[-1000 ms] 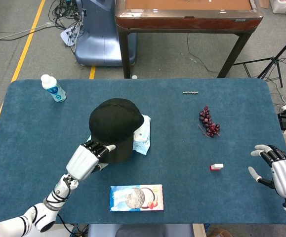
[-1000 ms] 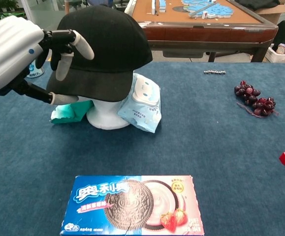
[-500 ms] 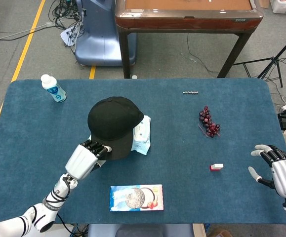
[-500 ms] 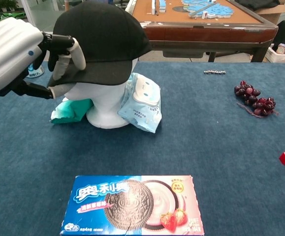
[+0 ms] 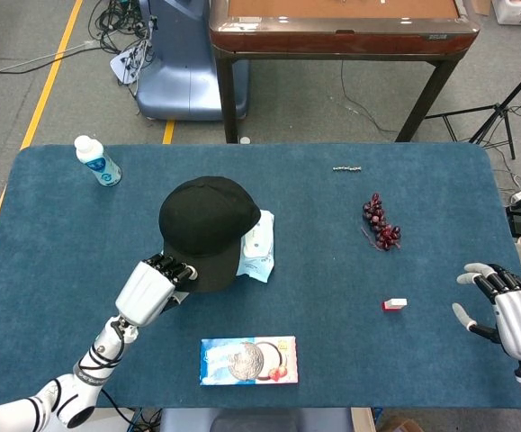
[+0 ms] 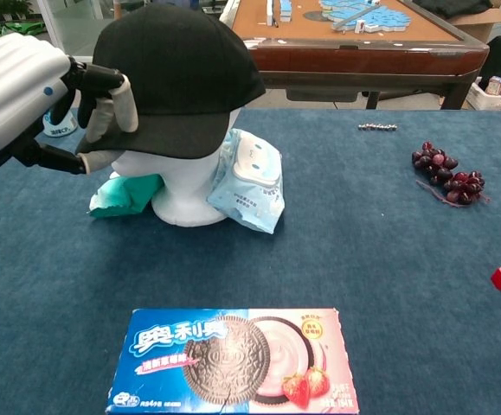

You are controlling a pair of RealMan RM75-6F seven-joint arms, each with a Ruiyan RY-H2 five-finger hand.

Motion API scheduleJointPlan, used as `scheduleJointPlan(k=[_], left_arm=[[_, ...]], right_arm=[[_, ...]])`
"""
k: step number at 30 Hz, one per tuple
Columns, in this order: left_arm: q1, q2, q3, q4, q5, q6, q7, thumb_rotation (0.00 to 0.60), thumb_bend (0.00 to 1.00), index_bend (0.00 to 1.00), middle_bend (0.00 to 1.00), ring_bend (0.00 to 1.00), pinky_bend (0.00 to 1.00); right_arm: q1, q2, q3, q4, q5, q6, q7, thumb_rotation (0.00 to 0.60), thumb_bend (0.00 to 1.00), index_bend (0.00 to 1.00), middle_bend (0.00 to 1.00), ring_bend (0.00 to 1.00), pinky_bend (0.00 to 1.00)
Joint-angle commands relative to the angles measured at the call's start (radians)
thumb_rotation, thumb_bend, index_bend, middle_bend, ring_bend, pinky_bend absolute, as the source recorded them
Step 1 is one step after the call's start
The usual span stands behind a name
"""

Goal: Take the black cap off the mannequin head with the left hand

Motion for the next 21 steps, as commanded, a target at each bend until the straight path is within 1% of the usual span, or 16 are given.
scheduleJointPlan(k=[1, 12, 18, 21], left_arm=[[0.0, 0.023, 0.001, -0.042, -0.01, -0.022, 0.023, 0.6, 0.69, 0.64, 0.71, 0.62, 0.69], [0.008, 0.082, -0.01, -0.182, -0.055, -0.08, 0.117, 0.6, 0.69, 0.66, 0.7, 0.61, 0.69], [0.01, 0.124, -0.017, -0.281, -0.089, -0.13, 0.188, 0.6, 0.7, 0.66, 0.7, 0.61, 0.69], [0.008, 0.137, -0.023, -0.312, -0.101, -0.147, 0.213, 0.6, 0.7, 0.66, 0.7, 0.61, 0.69]], right_arm=[[0.001, 0.0, 0.0, 0.0, 0.002, -0.002, 0.0, 0.6, 0.27, 0.42, 0.33, 0.28, 0.41], [0.003, -0.003, 0.0, 0.002, 0.003, -0.006, -0.003, 0.6, 0.27, 0.42, 0.33, 0.28, 0.41], [0.003, -0.004, 0.0, 0.002, 0.002, -0.006, -0.005, 0.6, 0.27, 0.42, 0.33, 0.28, 0.41], [0.003, -0.004, -0.001, 0.001, 0.002, -0.006, -0.006, 0.6, 0.27, 0.42, 0.33, 0.28, 0.41]])
